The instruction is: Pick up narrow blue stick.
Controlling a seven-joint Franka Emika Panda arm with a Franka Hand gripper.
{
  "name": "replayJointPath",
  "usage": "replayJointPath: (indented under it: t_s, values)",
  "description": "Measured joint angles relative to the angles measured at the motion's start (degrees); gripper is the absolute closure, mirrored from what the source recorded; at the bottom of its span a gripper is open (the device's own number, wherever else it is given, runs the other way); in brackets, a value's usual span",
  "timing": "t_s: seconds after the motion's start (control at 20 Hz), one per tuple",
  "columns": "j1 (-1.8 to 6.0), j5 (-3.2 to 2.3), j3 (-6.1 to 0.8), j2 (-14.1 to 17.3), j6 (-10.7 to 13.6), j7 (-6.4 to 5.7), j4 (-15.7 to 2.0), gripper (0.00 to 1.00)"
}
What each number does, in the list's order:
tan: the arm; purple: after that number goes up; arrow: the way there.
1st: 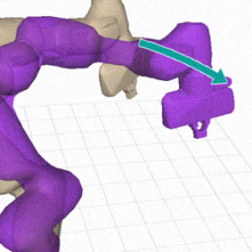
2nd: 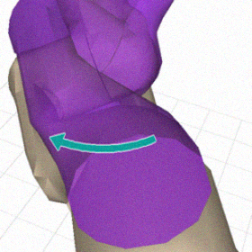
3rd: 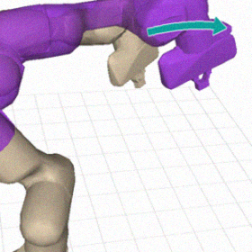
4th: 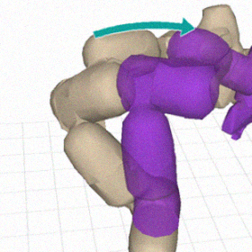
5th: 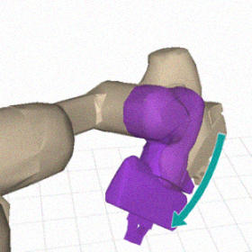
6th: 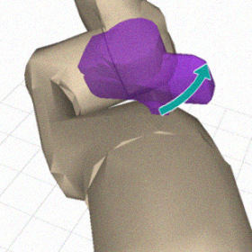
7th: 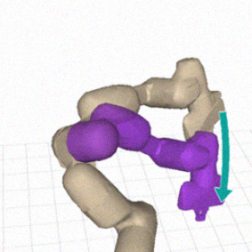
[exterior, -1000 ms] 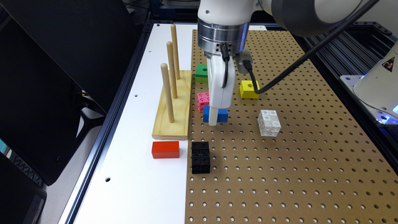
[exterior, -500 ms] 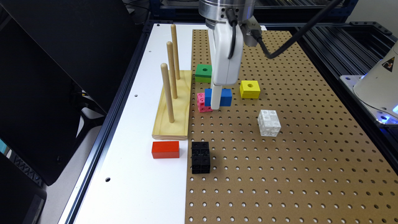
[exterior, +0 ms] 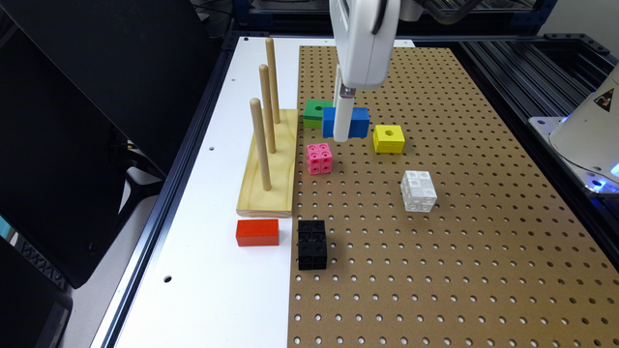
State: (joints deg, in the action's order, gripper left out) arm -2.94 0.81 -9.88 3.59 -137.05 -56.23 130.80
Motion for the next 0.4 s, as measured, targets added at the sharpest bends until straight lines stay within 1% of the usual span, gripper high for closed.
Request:
replayJointPath:
  t_s: [0.1,0.2,0.4]
  values:
    - [0.00,0.03,-0.02,-1.71,1.58,0.00,0.00,1.00]
    - [0.00,0.03,-0.04,-2.71,2.54,0.00,0.01,1.00]
    - [0.00,0.03,-0.05,-2.82,2.61,0.00,0.02,1.00]
